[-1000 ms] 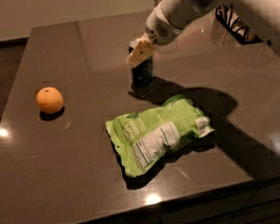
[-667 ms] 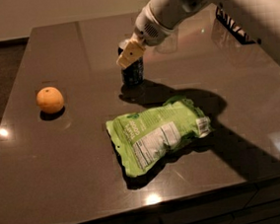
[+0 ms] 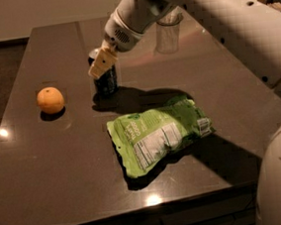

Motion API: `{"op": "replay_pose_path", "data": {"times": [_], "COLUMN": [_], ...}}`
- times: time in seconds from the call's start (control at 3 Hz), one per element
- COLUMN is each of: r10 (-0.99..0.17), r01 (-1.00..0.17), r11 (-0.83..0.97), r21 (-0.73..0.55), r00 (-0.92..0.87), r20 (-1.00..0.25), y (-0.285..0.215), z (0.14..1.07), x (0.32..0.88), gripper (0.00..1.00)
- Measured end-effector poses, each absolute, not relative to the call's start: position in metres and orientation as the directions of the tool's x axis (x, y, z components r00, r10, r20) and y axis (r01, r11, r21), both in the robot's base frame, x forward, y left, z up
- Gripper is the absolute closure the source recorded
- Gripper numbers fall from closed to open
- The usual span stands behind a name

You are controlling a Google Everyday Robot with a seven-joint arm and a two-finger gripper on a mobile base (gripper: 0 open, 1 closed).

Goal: Move pepsi can near orange

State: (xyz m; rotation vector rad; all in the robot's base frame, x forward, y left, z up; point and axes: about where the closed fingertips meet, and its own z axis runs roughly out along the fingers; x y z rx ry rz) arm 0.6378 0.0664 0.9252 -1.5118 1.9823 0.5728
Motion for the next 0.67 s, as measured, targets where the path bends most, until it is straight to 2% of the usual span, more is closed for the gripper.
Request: {"op": "replay_pose_path", "data": {"times": [0.33,0.67], "r10": [-0.730,-0.748], "r01": [-0.978,-0.985], "r11": [0.206,0.174], "r21": [-0.007,-0.018], "r00": [-0.149,-0.120], "r20": [-0.667,-0.653], "y": [0.094,0.111], "z": [0.925,0.921], "x": [0.635,0.635], "gripper": [1.00,0.83]}}
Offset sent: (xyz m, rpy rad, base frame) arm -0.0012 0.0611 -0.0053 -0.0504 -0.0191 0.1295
